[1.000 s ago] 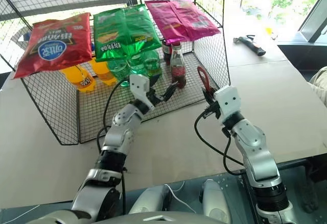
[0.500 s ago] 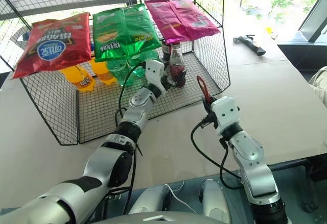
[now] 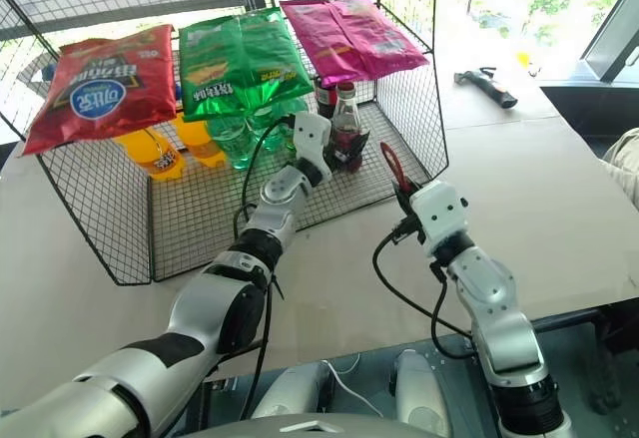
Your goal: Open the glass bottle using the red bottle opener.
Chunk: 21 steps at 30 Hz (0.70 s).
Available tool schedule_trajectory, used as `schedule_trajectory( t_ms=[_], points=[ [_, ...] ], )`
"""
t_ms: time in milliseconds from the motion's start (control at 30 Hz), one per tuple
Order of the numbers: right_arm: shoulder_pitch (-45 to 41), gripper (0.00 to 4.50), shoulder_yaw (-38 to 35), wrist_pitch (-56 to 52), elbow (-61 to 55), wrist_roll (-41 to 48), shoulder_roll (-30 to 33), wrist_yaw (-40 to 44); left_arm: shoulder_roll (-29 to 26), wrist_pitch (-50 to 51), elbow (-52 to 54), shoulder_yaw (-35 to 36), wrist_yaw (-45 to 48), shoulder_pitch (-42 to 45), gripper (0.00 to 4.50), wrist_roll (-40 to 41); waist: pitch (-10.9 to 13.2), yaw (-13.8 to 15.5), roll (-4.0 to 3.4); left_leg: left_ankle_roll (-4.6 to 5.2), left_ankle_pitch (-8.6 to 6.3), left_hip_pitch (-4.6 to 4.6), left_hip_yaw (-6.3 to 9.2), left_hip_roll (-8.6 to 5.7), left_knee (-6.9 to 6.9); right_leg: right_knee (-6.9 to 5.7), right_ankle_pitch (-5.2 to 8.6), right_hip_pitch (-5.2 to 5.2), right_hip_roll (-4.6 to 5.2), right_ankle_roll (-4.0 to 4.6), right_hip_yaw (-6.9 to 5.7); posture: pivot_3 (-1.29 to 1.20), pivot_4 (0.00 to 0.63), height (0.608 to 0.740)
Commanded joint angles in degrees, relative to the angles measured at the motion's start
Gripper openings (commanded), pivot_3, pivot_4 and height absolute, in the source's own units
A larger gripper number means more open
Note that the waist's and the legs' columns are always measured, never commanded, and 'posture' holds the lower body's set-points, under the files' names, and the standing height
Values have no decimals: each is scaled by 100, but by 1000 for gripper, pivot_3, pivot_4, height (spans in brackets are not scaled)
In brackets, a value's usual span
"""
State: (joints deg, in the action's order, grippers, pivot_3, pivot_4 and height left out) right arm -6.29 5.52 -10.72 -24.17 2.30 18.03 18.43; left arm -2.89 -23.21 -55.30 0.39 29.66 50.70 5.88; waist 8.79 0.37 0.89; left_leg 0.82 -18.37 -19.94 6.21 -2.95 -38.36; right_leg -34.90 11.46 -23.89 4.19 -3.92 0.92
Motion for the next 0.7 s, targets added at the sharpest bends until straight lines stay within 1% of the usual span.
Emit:
schedule_trajectory(
  t_ms=[33,133,200,367,433,500,600,700],
  points=[
    [-344,0,-460,150,89,154,52,-55,-164,789,2020,-339,691,-807,2780,254,0,-51,-2,0,0,0,1,1,2,3,0,0,-1,0,-3,0,150,740],
    [-511,0,-709,216,288,205,-13,-175,-484,1804,3868,-633,941,-1664,2780,410,-1,-111,-3,0,0,-2,8,6,10,3,0,-6,-1,1,3,0,150,740],
    [-602,0,-835,300,385,149,-72,-315,-647,2482,4884,-734,975,-2100,2780,603,-1,-114,-4,0,0,-3,2,7,13,-1,0,-14,0,1,11,0,150,740],
    [-809,0,-1040,524,632,-25,-121,-631,-914,3615,6574,-922,947,-2859,2780,920,-1,-94,-5,-1,0,-1,-3,9,-2,-18,-1,-13,-1,1,17,0,150,740],
    [-875,0,-1076,551,721,-30,-121,-679,-982,3861,6946,-995,900,-3158,2780,958,-2,-104,-6,-1,1,1,-5,8,-5,-21,-2,-12,-2,0,20,0,150,740],
    [-896,0,-1068,580,764,-17,-115,-675,-1029,3924,7103,-1052,848,-3397,2780,915,-3,-110,-7,-1,0,4,-10,8,-2,-23,-1,-13,-2,0,25,0,150,740],
    [-911,0,-987,623,787,-9,-123,-635,-1101,3742,7173,-1158,844,-3722,2780,752,-3,-110,-8,-1,0,6,-15,9,2,-20,-1,-15,-4,1,28,0,150,740],
    [-912,0,-920,644,788,-23,-142,-618,-1005,3338,6991,-1104,615,-3903,2780,615,-4,-99,-9,-1,0,6,-17,9,2,-19,-1,-15,-3,1,29,0,150,740]
  ],
)
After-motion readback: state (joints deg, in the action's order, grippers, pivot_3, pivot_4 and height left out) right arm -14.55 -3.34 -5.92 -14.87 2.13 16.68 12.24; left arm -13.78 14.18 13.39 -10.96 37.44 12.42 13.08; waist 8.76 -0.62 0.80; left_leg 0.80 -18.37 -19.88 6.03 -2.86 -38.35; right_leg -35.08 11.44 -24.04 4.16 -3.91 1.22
